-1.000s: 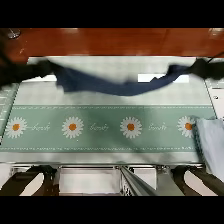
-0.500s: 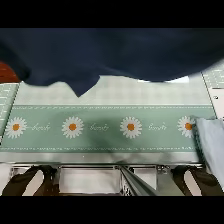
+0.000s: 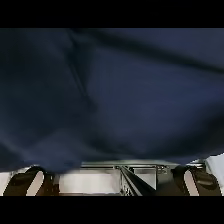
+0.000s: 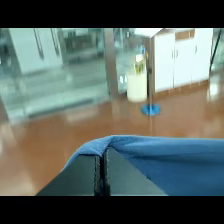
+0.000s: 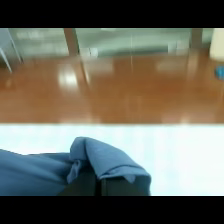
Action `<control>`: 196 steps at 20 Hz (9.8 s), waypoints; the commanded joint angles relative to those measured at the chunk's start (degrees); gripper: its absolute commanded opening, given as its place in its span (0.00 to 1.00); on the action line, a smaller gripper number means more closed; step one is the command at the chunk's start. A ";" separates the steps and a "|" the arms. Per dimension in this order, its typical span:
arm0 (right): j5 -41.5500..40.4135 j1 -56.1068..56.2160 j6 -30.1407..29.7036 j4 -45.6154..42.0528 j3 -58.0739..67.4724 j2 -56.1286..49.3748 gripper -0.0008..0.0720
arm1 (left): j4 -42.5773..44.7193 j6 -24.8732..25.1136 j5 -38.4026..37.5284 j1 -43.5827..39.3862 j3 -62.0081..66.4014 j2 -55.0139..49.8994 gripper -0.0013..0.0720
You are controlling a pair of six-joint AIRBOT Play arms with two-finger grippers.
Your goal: Fold the shirts.
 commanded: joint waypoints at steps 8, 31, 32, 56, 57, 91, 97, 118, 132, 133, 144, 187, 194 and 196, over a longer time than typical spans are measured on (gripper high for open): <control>-17.84 0.09 -10.32 15.23 -30.60 -16.35 0.04 | -0.48 -1.07 15.93 -2.60 -41.68 -11.19 0.05; -16.46 -17.55 -19.50 18.36 -40.57 -45.70 0.86 | -8.52 0.74 1.73 19.28 -66.31 -32.83 0.97; -19.10 -17.51 -20.00 20.31 -47.28 -40.79 0.86 | -11.98 2.62 3.50 19.63 -70.55 -31.56 0.97; -21.68 -17.42 -6.05 8.26 -62.77 -38.10 0.86 | -24.46 8.15 18.18 0.44 -71.10 -35.08 0.05; -22.05 -17.42 -6.71 9.18 -62.75 -39.52 0.86 | -24.46 8.15 18.21 0.42 -71.10 -35.08 0.05; -4.74 -2.47 -1.70 -4.46 9.14 -5.81 0.04 | 16.59 -2.71 3.89 1.16 -9.70 11.19 0.05; 3.52 -2.47 -1.16 -3.17 5.53 -6.49 0.04 | 18.36 -2.69 3.10 1.14 -14.34 10.19 0.05; -30.80 -2.40 -16.22 30.73 -12.76 -67.84 0.04 | -5.05 -7.43 29.14 -5.75 -30.80 -49.90 0.05; -10.10 -0.11 -13.33 9.25 -12.24 -73.44 0.04 | 2.80 -5.03 3.10 -3.17 -34.91 -54.27 0.06; -10.99 0.74 -12.70 8.94 -12.94 -73.57 0.05 | 2.78 -5.31 2.67 -3.34 -35.93 -54.29 0.11; -14.36 -9.27 -6.67 -3.54 -34.49 -49.70 0.86 | 8.74 -5.38 -6.56 8.83 -56.33 -35.52 0.98; -20.70 -4.90 -9.35 7.63 -49.53 -38.23 0.04 | -16.35 6.43 11.47 5.84 -62.99 -25.31 0.05; -22.58 -4.90 -11.89 18.40 -30.82 -59.41 0.04 | -16.35 3.04 14.78 -0.68 -37.97 -50.77 0.05; -23.08 -4.92 -12.96 21.16 -26.45 -64.22 0.04 | -16.33 -0.04 14.82 -0.87 -32.72 -56.96 0.05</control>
